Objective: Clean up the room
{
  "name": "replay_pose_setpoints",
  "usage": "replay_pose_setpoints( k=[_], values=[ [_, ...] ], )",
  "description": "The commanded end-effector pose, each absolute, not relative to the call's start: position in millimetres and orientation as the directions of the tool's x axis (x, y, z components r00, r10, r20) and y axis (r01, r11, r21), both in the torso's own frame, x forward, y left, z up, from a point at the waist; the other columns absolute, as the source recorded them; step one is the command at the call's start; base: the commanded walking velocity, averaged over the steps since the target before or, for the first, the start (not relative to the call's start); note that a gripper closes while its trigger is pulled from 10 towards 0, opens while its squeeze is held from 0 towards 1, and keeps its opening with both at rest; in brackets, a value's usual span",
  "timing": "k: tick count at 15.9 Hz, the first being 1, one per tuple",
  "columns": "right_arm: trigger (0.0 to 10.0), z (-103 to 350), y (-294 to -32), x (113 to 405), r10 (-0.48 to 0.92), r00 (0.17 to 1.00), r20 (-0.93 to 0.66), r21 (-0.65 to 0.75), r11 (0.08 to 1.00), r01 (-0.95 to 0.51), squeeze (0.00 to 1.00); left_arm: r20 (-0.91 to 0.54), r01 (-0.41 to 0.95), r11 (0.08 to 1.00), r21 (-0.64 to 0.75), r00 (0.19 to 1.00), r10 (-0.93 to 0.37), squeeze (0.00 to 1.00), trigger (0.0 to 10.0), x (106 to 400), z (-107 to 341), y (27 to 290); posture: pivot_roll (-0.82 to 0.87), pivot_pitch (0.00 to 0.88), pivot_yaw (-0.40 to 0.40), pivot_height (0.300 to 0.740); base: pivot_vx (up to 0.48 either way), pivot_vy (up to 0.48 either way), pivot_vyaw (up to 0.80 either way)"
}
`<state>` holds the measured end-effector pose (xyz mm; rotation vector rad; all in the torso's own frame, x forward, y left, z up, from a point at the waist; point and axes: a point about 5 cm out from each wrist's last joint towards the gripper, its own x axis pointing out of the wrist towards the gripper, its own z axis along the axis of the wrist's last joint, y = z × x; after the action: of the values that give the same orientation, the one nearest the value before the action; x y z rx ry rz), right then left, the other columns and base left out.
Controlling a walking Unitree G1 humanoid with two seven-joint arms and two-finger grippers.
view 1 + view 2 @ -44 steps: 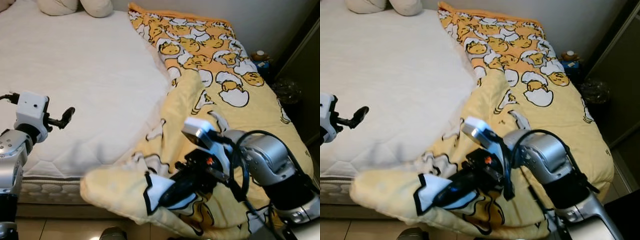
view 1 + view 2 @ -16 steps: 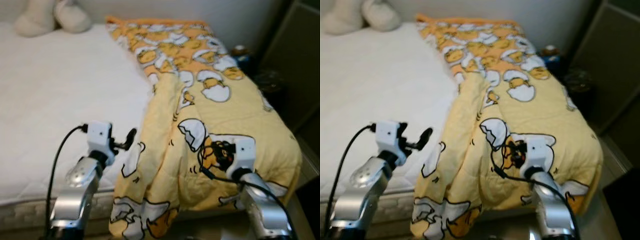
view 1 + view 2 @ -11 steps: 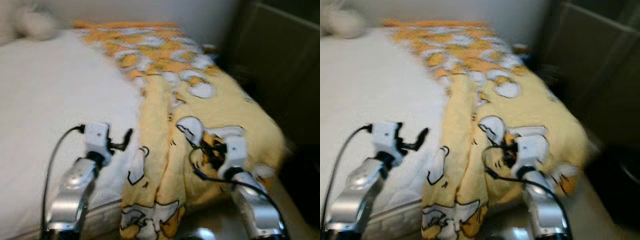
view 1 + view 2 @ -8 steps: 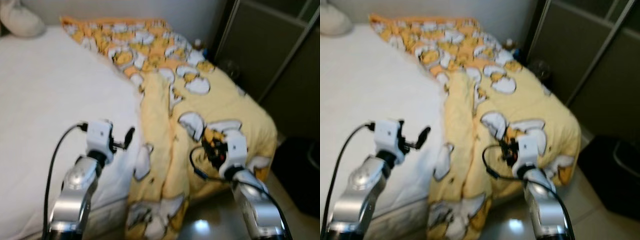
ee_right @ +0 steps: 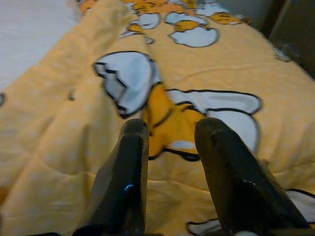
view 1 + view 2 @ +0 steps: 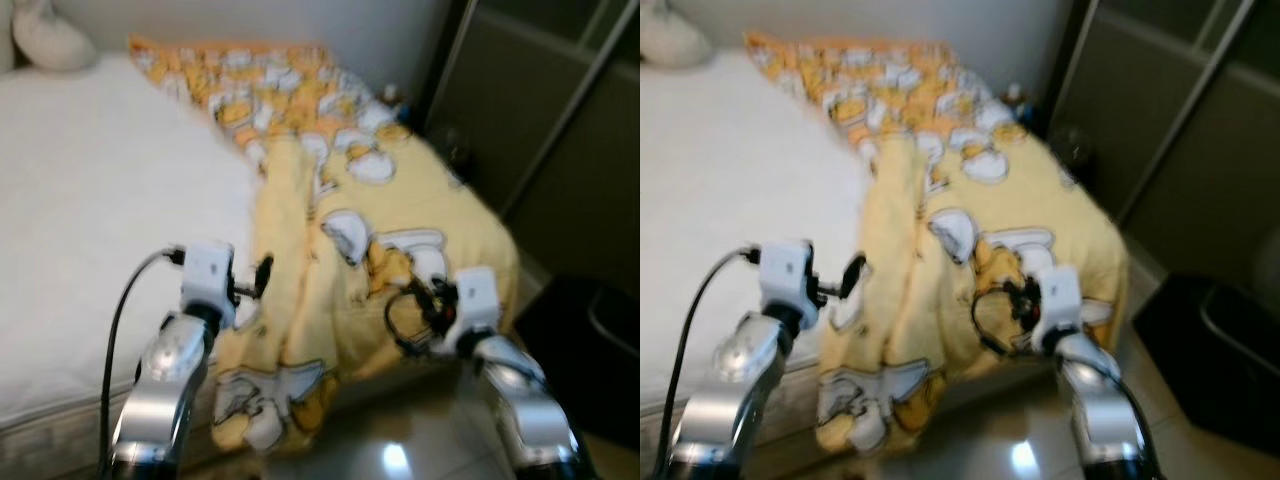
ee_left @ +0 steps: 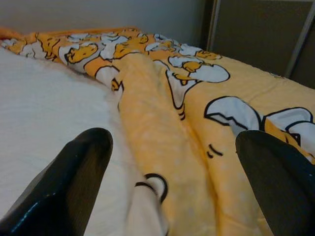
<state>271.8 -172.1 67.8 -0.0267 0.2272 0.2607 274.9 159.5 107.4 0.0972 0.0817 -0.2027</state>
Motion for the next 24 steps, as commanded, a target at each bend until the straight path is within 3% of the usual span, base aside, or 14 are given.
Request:
replay_pose_setpoints(
  k=[1, 8, 13, 14, 15, 16, 24],
  values=[
    [10.0, 68.5, -171.8, 274.9, 0.252, 0.942, -0.222, -0.007, 0.966, -0.26, 0.0, -0.104, 0.187, 0.977, 0.105, 0.979, -0.176, 0.0, 10.0, 275.1, 104.7, 162.8, -0.02, 0.0, -0.047, 0.74, 0.0, -0.48, 0.8],
    [10.0, 68.0, -179.1, 279.3, 0.232, 0.946, -0.225, -0.076, 0.964, -0.254, 0.0, -0.106, 0.15, 0.978, 0.144, 0.985, -0.135, 0.0, 10.0, 282.5, 104.6, 162.2, -0.03, 0.0, -0.027, 0.74, 0.0, -0.48, 0.77],
    [10.0, 63.2, -171.5, 265.2, 0.239, 0.951, -0.196, 0.005, 0.97, -0.243, 0.0, -0.106, 0.135, 0.984, 0.117, 0.987, -0.122, 0.0, 10.0, 284.4, 104.4, 169.9, -0.05, 0.0, 0.014, 0.74, 0.0, 0.0, 0.0],
    [10.0, 60.5, -171.5, 262.0, 0.217, 0.954, -0.206, 0.056, 0.976, -0.21, 0.0, -0.119, 0.139, 0.989, 0.044, 0.984, -0.133, 0.0, 10.0, 283.0, 101.9, 169.5, -0.05, 0.0, 0.019, 0.74, 0.0, 0.0, 0.0],
    [10.0, 60.2, -173.0, 258.9, 0.192, 0.962, -0.192, 0.145, 0.976, -0.165, 0.0, -0.116, 0.144, 0.988, -0.054, 0.982, -0.149, 0.97, 10.0, 279.6, 100.4, 167.4, -0.06, 0.0, 0.024, 0.74, 0.0, 0.0, 0.0],
    [10.0, 60.9, -172.7, 256.2, 0.188, 0.965, -0.181, 0.179, 0.971, -0.156, 1.0, -0.109, 0.147, 0.984, -0.1, 0.981, -0.158, 1.0, 10.0, 275.9, 99.3, 164.1, -0.06, 0.0, 0.03, 0.74, 0.0, 0.0, 0.0],
    [10.0, 65.5, -166.5, 257.1, 0.234, 0.959, -0.158, 0.166, 0.964, -0.208, 1.0, -0.109, 0.142, 0.984, -0.11, 0.982, -0.154, 1.0, 10.0, 272.9, 96.9, 160.4, -0.05, 0.0, 0.036, 0.74, 0.0, 0.0, 0.0]
  ],
)
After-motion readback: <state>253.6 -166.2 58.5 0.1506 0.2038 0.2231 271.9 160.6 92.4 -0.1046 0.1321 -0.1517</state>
